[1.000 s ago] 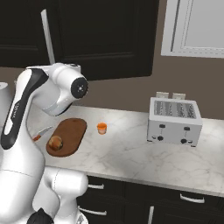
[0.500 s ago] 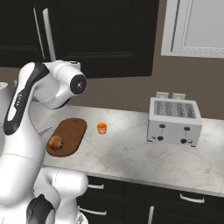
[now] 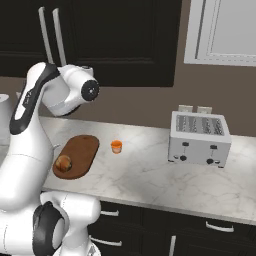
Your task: Pick the bread, place it on the cutting board, pick the jam, place it on the counter, and close the cabinet.
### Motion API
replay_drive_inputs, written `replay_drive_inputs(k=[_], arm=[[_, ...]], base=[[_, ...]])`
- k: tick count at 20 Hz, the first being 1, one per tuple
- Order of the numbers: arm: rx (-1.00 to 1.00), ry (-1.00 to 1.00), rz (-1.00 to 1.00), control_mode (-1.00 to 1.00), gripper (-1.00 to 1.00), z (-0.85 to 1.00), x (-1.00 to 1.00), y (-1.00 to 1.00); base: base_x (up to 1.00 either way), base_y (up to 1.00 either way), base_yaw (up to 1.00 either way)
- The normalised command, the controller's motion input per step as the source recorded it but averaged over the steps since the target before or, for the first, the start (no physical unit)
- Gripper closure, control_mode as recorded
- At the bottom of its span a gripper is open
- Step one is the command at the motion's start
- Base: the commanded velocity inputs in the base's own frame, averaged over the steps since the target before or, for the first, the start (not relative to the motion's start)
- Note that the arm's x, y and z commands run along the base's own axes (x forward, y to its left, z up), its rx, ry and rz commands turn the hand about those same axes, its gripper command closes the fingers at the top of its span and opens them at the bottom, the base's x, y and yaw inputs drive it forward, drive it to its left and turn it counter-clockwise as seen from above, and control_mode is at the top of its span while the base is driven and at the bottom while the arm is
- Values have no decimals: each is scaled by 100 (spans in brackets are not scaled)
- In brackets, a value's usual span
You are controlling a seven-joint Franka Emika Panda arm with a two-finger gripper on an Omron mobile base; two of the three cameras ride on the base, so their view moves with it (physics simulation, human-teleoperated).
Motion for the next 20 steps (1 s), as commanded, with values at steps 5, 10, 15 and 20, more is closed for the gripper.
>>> replay_drive_inputs(k=[5, 10, 15, 20], arm=[[0, 0, 0, -100, -100, 0, 28, 2], [0, 0, 0, -100, -100, 0, 19, 4], [0, 0, -1, -100, -100, 0, 14, 6], [0, 0, -2, -100, -100, 0, 10, 6]], base=[[0, 0, 0], [0, 0, 0], [0, 0, 0], [0, 0, 0]])
